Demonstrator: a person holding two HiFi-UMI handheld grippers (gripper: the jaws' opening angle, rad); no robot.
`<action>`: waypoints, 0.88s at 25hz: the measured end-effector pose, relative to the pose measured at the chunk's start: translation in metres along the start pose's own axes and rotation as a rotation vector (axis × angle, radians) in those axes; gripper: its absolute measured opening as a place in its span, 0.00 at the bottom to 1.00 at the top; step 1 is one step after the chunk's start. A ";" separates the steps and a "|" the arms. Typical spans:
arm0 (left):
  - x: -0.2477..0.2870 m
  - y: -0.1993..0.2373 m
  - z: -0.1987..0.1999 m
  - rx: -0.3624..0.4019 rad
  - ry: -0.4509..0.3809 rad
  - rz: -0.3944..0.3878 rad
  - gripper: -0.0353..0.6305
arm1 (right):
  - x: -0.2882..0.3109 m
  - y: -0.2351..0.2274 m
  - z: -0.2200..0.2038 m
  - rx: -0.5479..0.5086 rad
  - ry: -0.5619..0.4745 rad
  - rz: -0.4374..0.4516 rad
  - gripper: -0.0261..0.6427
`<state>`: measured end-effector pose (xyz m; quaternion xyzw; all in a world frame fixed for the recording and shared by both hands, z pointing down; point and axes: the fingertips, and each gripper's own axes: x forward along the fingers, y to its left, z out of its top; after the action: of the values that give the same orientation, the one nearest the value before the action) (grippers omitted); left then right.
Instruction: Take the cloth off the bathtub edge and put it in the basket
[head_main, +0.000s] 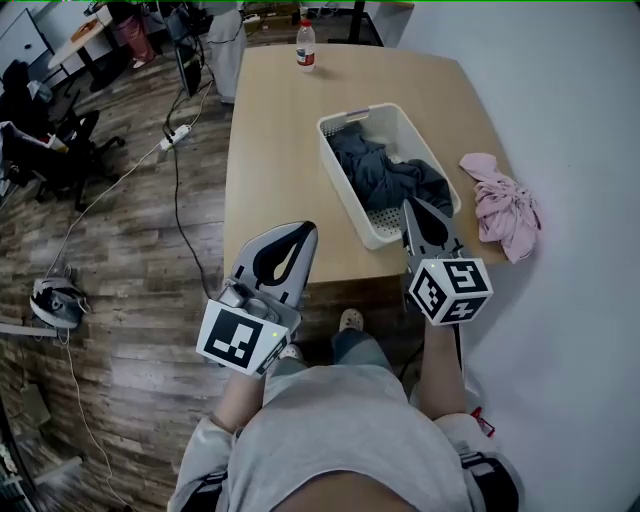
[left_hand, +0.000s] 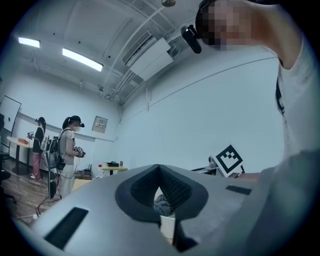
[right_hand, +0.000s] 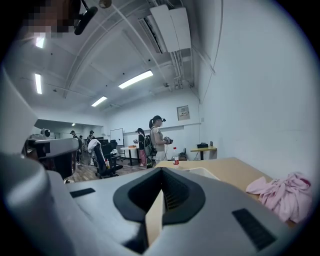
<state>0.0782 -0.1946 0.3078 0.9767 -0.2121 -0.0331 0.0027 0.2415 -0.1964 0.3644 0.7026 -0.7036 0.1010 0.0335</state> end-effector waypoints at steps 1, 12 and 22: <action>-0.004 -0.002 0.001 0.001 -0.003 -0.014 0.05 | -0.007 0.004 0.002 0.000 -0.010 -0.011 0.05; -0.045 -0.034 0.003 0.022 -0.011 -0.179 0.05 | -0.069 0.052 0.006 0.008 -0.109 -0.108 0.05; -0.053 -0.061 0.006 0.032 -0.026 -0.267 0.05 | -0.101 0.076 0.006 -0.006 -0.154 -0.116 0.05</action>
<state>0.0552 -0.1168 0.3040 0.9956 -0.0807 -0.0424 -0.0203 0.1677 -0.0984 0.3325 0.7476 -0.6627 0.0424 -0.0131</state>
